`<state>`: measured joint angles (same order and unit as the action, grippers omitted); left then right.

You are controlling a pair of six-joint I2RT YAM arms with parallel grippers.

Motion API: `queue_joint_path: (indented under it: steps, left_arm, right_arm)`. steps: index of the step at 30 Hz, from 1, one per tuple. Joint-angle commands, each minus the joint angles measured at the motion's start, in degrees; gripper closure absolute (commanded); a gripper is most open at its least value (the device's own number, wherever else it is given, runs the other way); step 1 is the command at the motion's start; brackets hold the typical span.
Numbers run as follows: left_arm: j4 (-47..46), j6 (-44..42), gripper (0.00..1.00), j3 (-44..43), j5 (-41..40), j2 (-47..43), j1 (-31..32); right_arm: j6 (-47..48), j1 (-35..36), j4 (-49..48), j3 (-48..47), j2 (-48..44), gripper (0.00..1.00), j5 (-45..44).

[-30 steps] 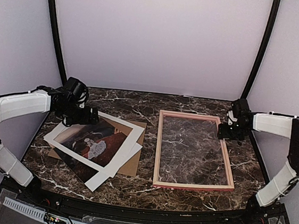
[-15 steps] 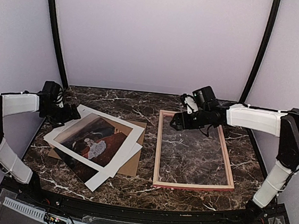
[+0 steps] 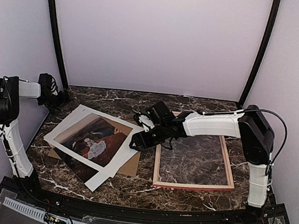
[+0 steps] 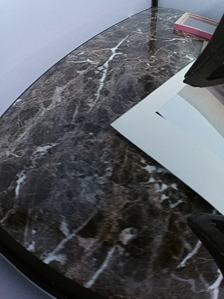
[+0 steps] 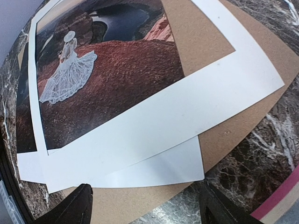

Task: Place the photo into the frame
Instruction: Move the mat board to the photo.

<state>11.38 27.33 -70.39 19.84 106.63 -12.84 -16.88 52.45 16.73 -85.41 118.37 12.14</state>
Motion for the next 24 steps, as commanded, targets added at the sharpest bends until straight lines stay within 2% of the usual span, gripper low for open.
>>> queue_joint_path:
  steps: [1, 7, 16, 24]
  left_arm:
    - [2.29, -3.0, 0.04, -7.75, -1.78, 5.87, 0.17]
    - [2.98, -3.73, 0.05, -12.12, 0.67, 11.61, 0.13]
    - [0.97, -3.13, 0.07, -9.97, 3.61, 12.91, 1.59]
    - [3.32, -4.9, 0.09, -9.94, 1.67, 13.6, 5.65]
  right_arm:
    - [-0.77, 1.35, -0.44, -2.81, 2.46, 0.21, 1.19]
    - [-1.29, 2.03, -0.26, -3.1, 3.16, 0.21, 1.08]
    - [-1.26, 2.13, 1.3, -3.23, 3.98, 0.21, -0.85]
    - [-2.12, 2.13, 1.19, -0.93, 3.91, 0.21, -1.04]
